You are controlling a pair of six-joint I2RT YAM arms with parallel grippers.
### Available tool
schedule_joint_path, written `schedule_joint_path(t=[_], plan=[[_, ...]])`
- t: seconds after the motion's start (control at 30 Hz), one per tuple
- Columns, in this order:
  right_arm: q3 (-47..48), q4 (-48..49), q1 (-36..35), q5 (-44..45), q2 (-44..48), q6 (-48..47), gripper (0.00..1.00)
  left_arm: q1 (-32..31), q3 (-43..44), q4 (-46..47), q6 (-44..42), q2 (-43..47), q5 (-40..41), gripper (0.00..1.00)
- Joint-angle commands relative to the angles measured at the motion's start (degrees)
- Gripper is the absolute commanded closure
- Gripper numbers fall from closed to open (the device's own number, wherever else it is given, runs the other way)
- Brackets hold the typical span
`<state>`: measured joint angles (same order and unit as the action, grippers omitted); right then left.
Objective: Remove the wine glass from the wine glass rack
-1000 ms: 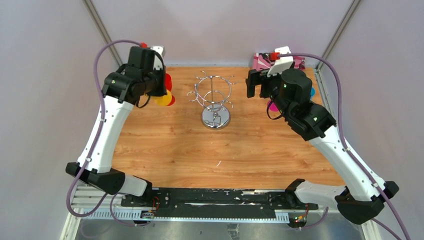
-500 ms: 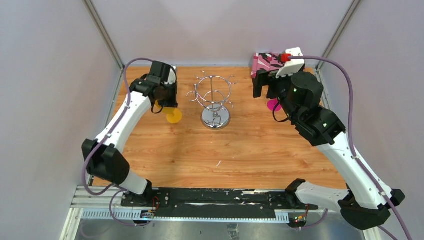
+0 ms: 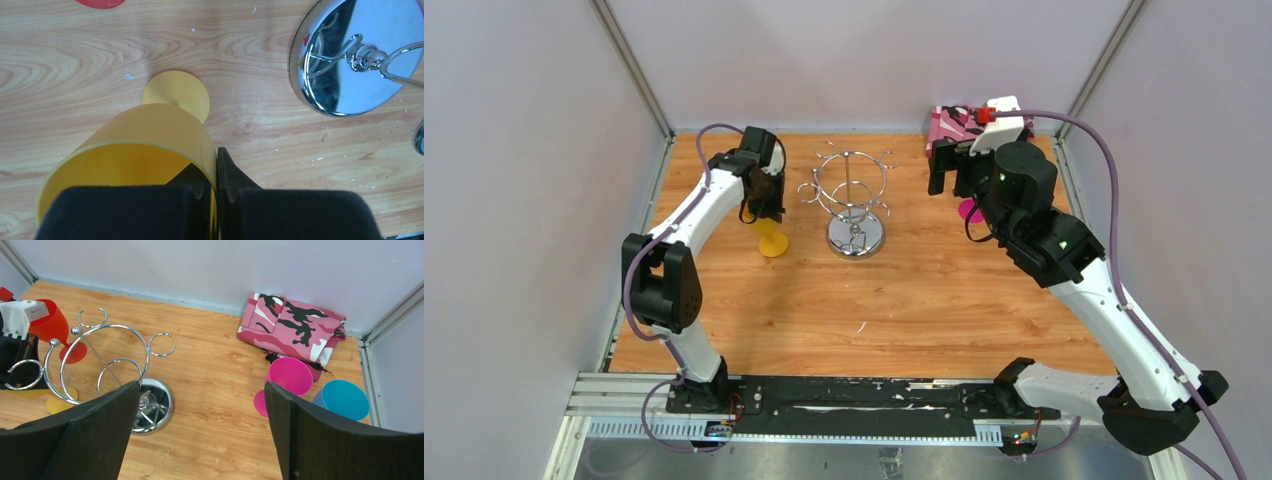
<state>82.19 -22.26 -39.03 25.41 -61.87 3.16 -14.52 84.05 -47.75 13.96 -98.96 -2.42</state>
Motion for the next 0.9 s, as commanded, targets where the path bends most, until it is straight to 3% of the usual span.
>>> schedule_joint_path(t=[0.0,0.37,0.67,0.8,0.87], plan=[[-0.5,0.88,-0.48,0.68,-0.62,-0.54,0.01,0.19,1.43,1.3,-0.77,0.05,0.35,1.0],[-1.57,2.07,-0.45,0.13,0.81,-0.26,0.01,-0.04,-1.12,1.41,0.31,1.37,2.31,0.98],[-2.05,2.66,-0.45,-0.83,0.85,0.22,0.01,-1.94,-4.59,2.78,2.39,3.84,9.67,0.96],[-2.08,2.71,-0.45,-0.98,0.81,0.32,0.01,-2.17,-6.32,3.8,3.15,5.25,11.84,0.92],[-2.07,2.75,-0.45,-1.05,0.79,0.27,0.01,-2.18,-7.07,4.56,3.12,6.08,11.9,0.85]])
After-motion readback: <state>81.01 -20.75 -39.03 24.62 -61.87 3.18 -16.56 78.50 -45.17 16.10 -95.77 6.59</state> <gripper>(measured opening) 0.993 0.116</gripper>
